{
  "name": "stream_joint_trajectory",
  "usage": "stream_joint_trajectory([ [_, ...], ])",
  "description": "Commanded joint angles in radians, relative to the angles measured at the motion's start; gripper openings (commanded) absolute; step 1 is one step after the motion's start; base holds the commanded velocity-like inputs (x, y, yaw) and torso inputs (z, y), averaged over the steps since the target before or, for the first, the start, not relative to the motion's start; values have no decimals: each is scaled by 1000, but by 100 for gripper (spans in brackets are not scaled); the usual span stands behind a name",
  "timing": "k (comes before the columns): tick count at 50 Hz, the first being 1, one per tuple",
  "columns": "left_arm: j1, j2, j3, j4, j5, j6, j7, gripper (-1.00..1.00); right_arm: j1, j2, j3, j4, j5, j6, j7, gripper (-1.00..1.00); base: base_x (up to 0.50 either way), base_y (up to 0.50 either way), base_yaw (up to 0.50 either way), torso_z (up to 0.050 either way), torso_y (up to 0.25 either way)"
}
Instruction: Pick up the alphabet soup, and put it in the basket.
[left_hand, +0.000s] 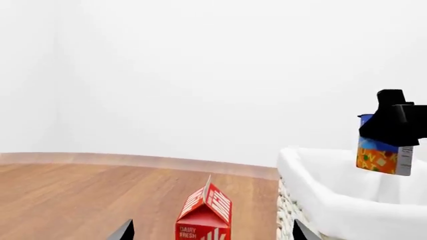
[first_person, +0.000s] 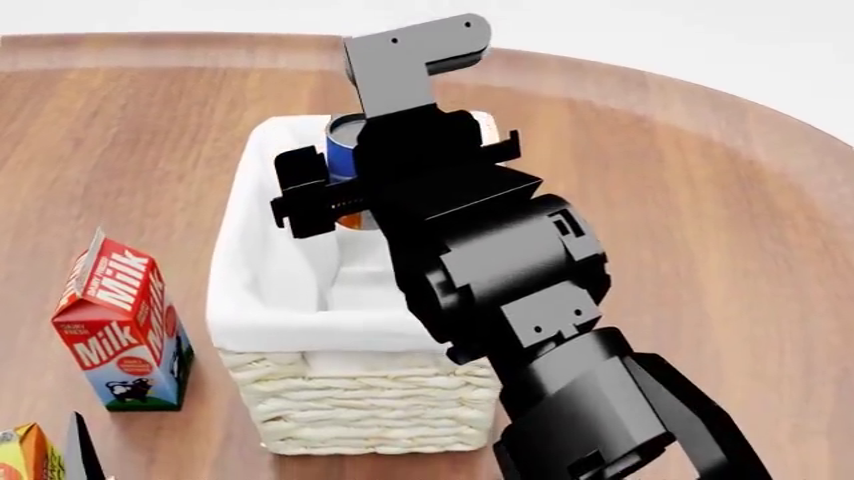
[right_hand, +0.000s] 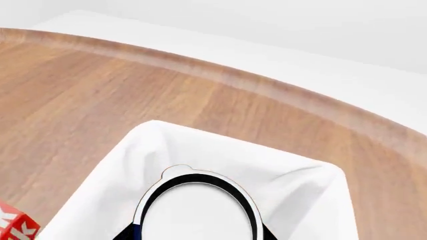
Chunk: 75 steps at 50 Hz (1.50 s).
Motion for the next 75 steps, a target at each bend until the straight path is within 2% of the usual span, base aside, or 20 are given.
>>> stream_joint_trajectory([
  [1, -1, -1, 2, -1, 3, 2, -3, 100, 14, -3, -17, 0, -15, -12, -9, -100, 0, 0, 0, 0, -80],
  [36, -8, -9, 13, -8, -30, 13, 14, 100, 30, -10, -120, 58, 40, -76, -13, -100, 0, 0, 0, 0, -69],
  [37, -8, -8, 12, -8, -21, 12, 9, 100, 31, -12, -120, 62, 44, -76, -6, 100, 0, 0, 0, 0, 0],
  [55, -6, -12, 15, -8, -33, 20, 12, 100, 27, 36, -131, -38, 83, -52, 47, 100, 0, 0, 0, 0, 0],
  [63, -4, -13, 15, -8, -32, 20, 9, 100, 28, 128, -120, -267, 126, 41, 150, 100, 0, 0, 0, 0, 0],
  [75, -6, -13, 18, -10, -26, 18, 5, 100, 42, 309, -30, -652, 254, 168, 308, 100, 0, 0, 0, 0, 0],
])
